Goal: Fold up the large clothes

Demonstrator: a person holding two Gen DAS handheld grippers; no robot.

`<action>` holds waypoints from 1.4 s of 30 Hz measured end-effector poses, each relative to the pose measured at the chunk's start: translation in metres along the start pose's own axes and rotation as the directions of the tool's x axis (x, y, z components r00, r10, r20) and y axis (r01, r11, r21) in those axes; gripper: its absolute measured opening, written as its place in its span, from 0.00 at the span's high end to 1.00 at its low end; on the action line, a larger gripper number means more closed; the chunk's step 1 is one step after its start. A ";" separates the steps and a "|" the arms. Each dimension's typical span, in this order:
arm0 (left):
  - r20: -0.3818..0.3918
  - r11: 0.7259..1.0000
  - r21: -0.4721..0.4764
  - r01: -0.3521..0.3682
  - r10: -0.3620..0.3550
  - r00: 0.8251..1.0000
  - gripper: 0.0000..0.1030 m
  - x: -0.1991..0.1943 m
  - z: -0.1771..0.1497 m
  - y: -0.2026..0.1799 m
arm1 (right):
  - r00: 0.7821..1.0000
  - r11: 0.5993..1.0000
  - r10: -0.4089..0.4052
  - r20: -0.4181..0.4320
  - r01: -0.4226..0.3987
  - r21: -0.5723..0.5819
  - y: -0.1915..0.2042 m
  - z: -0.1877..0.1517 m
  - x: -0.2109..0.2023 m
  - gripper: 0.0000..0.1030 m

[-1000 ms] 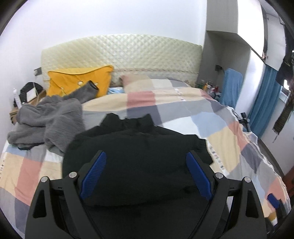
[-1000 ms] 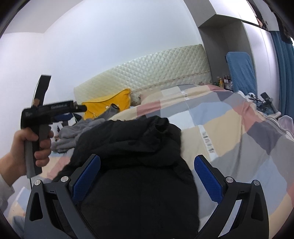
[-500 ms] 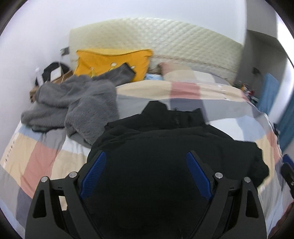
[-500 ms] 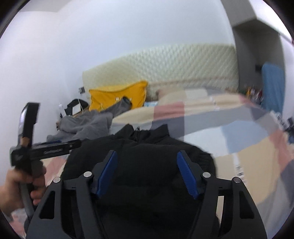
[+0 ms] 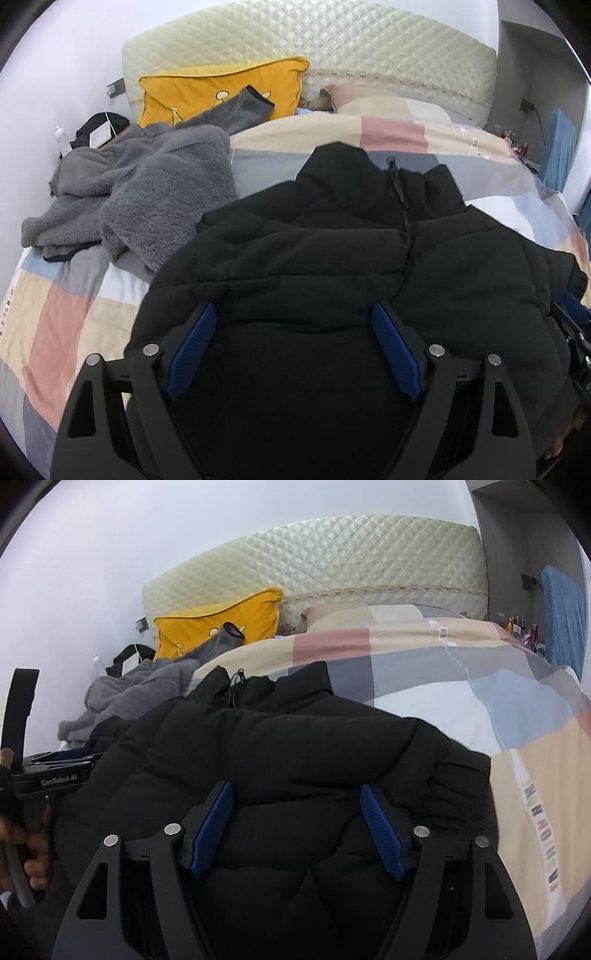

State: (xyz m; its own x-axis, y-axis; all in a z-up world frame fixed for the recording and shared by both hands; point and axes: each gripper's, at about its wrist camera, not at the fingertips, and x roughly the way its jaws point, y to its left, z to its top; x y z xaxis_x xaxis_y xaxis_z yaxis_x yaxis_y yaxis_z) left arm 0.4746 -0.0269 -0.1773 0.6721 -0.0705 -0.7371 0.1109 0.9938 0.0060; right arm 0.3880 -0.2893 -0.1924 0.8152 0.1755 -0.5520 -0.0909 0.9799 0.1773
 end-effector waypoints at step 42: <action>0.098 0.450 -0.779 0.437 -0.602 0.793 0.30 -0.016 -0.117 0.140 | 0.969 0.897 0.226 -0.104 -0.165 0.410 -0.091 -0.013 -0.049 0.25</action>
State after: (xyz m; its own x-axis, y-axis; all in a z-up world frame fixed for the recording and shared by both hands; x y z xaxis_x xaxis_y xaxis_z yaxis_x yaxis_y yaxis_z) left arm 0.3933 0.1235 -0.2437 0.5375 -0.6622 -0.5221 -0.2262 0.4833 -0.8458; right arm 0.3491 -0.3864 -0.1917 0.7099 0.4011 -0.5789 0.0179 0.8114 0.5842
